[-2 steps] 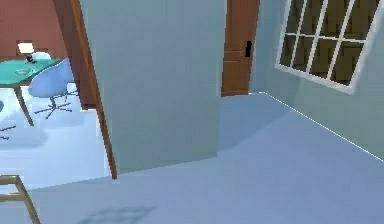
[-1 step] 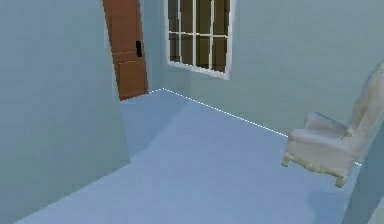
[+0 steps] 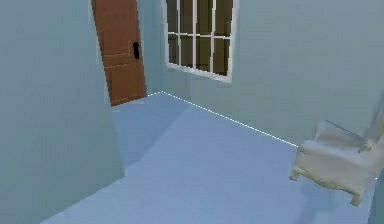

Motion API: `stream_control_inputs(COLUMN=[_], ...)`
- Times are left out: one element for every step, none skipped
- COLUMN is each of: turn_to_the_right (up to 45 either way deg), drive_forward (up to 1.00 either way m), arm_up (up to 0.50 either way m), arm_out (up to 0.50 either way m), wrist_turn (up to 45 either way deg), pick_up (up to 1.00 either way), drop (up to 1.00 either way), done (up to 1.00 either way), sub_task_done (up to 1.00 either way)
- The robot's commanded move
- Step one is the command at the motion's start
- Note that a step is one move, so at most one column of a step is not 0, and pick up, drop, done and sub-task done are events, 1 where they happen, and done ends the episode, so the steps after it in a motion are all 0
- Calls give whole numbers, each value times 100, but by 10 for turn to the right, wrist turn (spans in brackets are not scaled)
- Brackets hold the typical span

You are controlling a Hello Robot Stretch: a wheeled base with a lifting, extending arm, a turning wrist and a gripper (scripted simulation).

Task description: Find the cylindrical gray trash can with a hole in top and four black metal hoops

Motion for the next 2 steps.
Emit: stream_control_inputs(turn_to_the_right=[450, 450], drive_forward=[0, 0], arm_up=[0, 0], arm_out=[0, 0], wrist_turn=[0, 0], pick_up=[0, 0], drop=[0, 0], done=[0, 0], sub_task_done=[0, 0])
